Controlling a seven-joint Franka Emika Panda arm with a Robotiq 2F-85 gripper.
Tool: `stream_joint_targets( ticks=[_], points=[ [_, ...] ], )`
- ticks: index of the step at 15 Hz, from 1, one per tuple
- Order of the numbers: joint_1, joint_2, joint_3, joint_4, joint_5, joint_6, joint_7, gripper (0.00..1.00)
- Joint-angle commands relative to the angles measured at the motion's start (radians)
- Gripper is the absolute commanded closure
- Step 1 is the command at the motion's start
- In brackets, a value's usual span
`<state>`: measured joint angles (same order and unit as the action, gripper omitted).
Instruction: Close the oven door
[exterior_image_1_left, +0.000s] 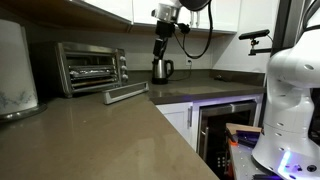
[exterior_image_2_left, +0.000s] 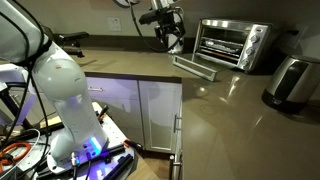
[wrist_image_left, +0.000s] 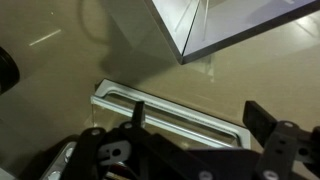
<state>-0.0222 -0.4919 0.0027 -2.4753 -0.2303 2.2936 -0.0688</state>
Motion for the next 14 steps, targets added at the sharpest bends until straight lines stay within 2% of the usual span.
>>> stream_joint_targets(
  ticks=[1, 5, 6, 7, 10, 14],
  points=[
    [-0.004, 0.084, -0.010, 0.034, 0.016, 0.095, 0.012, 0.00],
    [0.023, 0.184, -0.047, 0.061, 0.111, 0.205, -0.031, 0.00],
    [0.026, 0.208, -0.053, 0.066, 0.132, 0.226, -0.041, 0.03],
    [0.032, 0.233, -0.056, 0.080, 0.154, 0.234, -0.049, 0.22],
    [0.040, 0.284, -0.061, 0.110, 0.208, 0.252, -0.070, 0.38],
    [0.037, 0.314, -0.056, 0.141, 0.235, 0.227, -0.084, 0.65]
  ],
)
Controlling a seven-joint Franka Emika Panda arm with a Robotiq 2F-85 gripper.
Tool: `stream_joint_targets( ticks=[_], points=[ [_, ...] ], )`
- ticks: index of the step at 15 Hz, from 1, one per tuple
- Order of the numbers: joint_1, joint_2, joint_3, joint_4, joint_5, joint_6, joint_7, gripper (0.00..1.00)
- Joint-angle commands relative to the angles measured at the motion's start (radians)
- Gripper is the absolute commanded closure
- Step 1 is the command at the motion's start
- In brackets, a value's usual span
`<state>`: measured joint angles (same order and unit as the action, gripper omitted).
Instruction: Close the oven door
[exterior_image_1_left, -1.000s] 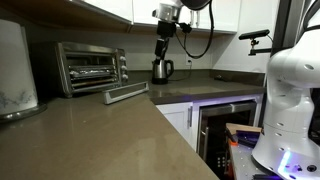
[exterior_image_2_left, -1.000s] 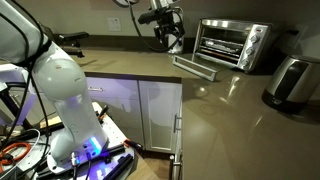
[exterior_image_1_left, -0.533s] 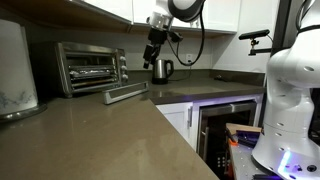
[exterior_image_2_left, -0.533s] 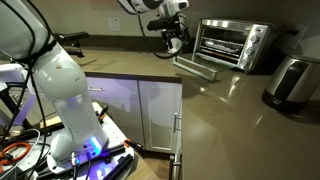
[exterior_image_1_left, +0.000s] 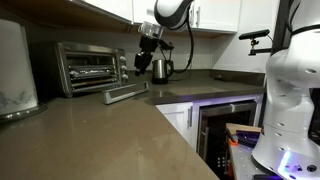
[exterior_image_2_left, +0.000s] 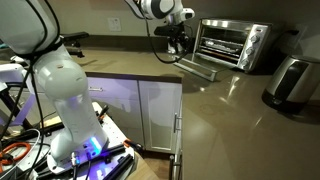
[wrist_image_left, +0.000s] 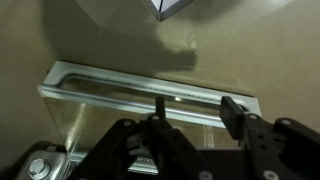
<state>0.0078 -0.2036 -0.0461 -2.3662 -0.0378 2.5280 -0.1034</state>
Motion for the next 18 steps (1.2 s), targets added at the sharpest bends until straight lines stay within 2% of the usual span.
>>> stream_joint_targets(
  ticks=[1, 5, 6, 12, 18],
  points=[
    [0.006, 0.028, -0.006, 0.035, 0.047, -0.013, -0.055, 0.71],
    [0.019, 0.026, -0.014, 0.029, 0.114, -0.038, -0.101, 0.97],
    [0.024, 0.029, -0.016, 0.029, 0.144, -0.046, -0.121, 0.99],
    [0.032, 0.080, -0.022, 0.046, 0.264, -0.095, -0.210, 1.00],
    [0.007, 0.168, -0.012, 0.088, 0.223, -0.121, -0.180, 1.00]
  ],
)
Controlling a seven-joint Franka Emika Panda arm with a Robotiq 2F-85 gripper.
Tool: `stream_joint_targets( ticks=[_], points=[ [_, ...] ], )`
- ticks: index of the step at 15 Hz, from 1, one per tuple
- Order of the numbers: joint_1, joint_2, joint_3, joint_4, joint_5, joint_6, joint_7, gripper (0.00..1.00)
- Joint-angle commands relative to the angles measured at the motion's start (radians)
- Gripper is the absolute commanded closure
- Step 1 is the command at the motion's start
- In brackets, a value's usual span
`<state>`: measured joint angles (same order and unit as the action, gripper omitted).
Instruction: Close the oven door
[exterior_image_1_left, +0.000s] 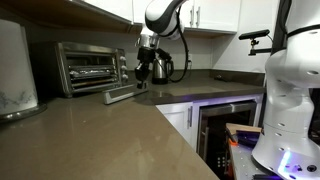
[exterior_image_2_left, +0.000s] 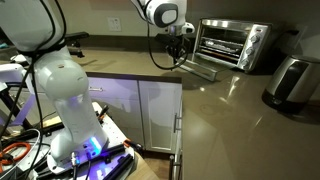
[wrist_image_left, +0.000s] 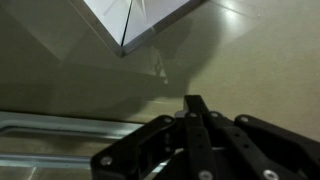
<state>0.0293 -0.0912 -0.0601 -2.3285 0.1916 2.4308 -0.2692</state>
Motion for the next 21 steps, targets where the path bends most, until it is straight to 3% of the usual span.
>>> stream_joint_targets(
  ticks=[1, 15, 21],
  points=[
    [-0.017, 0.070, 0.002, 0.059, -0.007, -0.021, -0.016, 1.00],
    [-0.046, 0.227, 0.008, 0.218, -0.171, -0.050, 0.032, 1.00],
    [-0.058, 0.254, 0.022, 0.254, -0.118, -0.089, -0.006, 1.00]
  ],
)
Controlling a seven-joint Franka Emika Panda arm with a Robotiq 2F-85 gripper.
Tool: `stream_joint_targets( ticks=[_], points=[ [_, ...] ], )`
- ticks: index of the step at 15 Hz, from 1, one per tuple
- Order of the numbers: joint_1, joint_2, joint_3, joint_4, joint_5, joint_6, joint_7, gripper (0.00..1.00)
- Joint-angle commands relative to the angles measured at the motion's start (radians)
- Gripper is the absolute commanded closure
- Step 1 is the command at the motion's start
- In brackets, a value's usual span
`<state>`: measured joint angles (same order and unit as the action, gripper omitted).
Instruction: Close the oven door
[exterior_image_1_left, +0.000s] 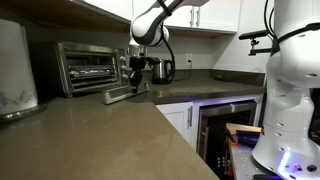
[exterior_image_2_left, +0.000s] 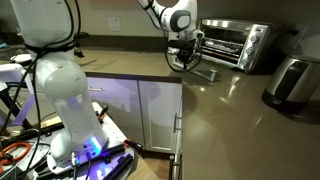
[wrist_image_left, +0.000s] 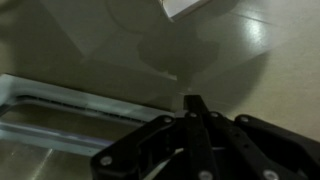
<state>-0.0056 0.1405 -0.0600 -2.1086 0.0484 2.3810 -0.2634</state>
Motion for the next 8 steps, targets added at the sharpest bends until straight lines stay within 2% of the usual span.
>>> stream_joint_targets(
  ticks=[1, 8],
  points=[
    [-0.022, 0.026, 0.022, 0.037, 0.022, -0.042, -0.006, 1.00],
    [-0.016, 0.049, 0.019, 0.042, -0.026, -0.026, 0.041, 1.00]
  ],
)
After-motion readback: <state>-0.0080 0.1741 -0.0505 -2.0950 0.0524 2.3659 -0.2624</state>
